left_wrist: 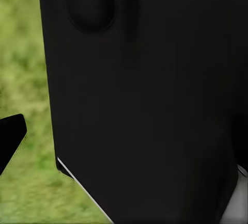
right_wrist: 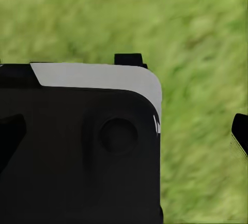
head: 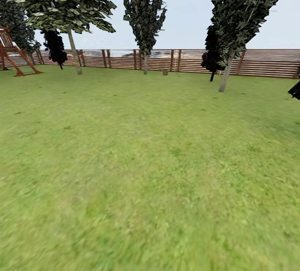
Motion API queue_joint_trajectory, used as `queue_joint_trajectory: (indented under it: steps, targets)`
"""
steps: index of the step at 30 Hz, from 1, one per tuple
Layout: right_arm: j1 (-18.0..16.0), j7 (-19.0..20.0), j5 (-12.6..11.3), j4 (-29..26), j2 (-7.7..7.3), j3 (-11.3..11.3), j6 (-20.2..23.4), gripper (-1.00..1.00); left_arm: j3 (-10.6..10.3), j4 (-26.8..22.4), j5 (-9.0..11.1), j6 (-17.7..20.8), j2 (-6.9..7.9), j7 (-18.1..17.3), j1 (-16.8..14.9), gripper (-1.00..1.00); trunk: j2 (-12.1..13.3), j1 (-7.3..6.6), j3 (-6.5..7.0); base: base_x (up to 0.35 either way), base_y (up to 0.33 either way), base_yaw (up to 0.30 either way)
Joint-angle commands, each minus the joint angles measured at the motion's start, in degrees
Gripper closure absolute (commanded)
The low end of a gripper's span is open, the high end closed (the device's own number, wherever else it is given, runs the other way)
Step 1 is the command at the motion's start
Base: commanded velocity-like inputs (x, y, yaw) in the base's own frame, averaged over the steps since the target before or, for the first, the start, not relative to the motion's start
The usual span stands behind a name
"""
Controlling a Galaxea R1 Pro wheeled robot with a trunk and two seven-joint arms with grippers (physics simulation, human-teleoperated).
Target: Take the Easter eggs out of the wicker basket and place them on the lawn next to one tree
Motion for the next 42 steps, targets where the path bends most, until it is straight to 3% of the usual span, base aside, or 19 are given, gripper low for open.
queue_joint_trajectory:
  steps: [1,42]
  targets:
    - [0.0,0.1,0.1,0.1,0.00,-0.3,-0.2,-1.00,0.1,0.0,0.1,-0.1,-0.01,0.0,0.0,-1.00,0.0,0.03,-0.05,0.332,0.000,0.000]
    - [0.0,0.1,0.1,0.1,0.00,-0.3,-0.2,-1.00,0.1,0.0,0.1,-0.3,-0.01,0.0,0.0,-1.00,0.0,0.03,-0.05,0.332,0.000,0.000]
